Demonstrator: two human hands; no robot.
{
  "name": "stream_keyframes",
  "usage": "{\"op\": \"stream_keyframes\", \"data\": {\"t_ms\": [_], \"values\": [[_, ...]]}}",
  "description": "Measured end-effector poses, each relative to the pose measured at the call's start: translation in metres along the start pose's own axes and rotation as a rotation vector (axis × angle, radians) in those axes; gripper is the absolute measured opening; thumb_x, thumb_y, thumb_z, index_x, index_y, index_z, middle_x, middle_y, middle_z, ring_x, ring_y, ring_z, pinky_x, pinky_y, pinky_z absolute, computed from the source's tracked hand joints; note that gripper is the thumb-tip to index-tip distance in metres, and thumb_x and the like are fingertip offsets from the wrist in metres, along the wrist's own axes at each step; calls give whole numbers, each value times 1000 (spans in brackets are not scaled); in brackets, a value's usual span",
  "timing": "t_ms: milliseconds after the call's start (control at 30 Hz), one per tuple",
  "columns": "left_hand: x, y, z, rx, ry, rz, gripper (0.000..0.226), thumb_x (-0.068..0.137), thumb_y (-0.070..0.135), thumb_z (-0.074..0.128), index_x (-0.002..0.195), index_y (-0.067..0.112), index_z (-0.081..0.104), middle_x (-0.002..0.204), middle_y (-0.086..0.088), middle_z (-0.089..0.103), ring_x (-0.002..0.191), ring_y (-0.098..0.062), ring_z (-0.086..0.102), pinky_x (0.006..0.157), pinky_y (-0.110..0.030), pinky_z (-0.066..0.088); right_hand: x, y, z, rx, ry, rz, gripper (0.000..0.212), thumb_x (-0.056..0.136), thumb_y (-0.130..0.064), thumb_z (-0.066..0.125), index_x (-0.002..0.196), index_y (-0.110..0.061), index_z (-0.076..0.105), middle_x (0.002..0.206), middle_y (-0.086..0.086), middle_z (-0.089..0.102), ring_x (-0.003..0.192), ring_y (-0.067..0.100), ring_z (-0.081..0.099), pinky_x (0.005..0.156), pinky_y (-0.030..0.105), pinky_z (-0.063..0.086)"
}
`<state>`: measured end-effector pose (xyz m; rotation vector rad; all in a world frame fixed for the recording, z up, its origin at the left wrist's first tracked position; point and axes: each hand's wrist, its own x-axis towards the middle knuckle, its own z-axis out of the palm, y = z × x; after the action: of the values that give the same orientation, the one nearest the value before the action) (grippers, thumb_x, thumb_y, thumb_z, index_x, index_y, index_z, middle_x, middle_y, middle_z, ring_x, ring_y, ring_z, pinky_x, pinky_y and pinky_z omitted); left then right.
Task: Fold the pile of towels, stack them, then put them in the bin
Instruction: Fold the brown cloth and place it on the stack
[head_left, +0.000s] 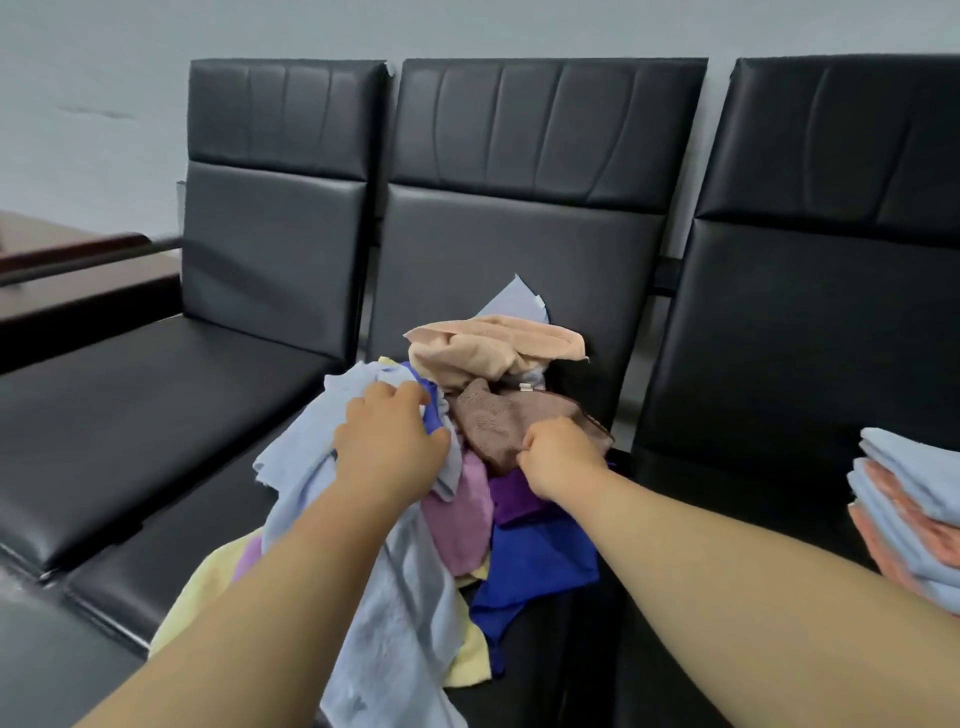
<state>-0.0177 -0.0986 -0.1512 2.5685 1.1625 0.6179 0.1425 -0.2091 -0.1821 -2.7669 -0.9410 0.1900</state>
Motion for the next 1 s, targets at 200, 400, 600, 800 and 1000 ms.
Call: {"op": "stream_keyframes", "data": {"t_ms": [200, 400, 600, 800, 1000], "values": [[-3, 21, 9, -131, -77, 211, 69, 76, 49, 66, 142, 36, 50, 132, -2, 51, 124, -31, 47, 101, -42, 43, -27, 32, -39, 570, 177, -105, 13, 94, -28, 72, 82, -24, 70, 83, -7, 71, 80, 15, 64, 75, 31, 50], [-23, 74, 14, -388, -170, 408, 37, 77, 52, 60, 102, 27, 67, 114, 5, 60, 108, -21, 53, 96, -43, 45, -93, 83, -94, 1001, 134, -102, 16, 101, -19, 65, 86, -22, 69, 76, -1, 65, 71, 10, 57, 63, 22, 47], [-81, 146, 7, -814, -624, 387, 28, 88, 24, 75, 70, 18, 54, 66, 8, 49, 66, -7, 45, 62, -28, 38, -152, 158, -115, 1017, 122, 51, 12, 101, -25, 66, 94, -24, 75, 79, -5, 70, 76, 10, 64, 72, 28, 55], [-142, 213, 31, -1129, -918, 10, 14, 92, 18, 68, 96, 5, 69, 86, -11, 72, 79, -22, 69, 74, -36, 57, -228, 228, -104, 997, 150, 213, 12, 97, -29, 70, 105, -21, 67, 101, 5, 74, 92, 17, 73, 82, 37, 62], [-180, 248, 56, -1153, -916, -139, 9, 102, 14, 59, 104, 6, 58, 89, -16, 66, 70, -24, 68, 58, -32, 57, -276, 264, -72, 941, -126, 128, 36, 84, -38, 83, 117, -33, 68, 108, -15, 76, 104, 4, 72, 99, 37, 58]]}}
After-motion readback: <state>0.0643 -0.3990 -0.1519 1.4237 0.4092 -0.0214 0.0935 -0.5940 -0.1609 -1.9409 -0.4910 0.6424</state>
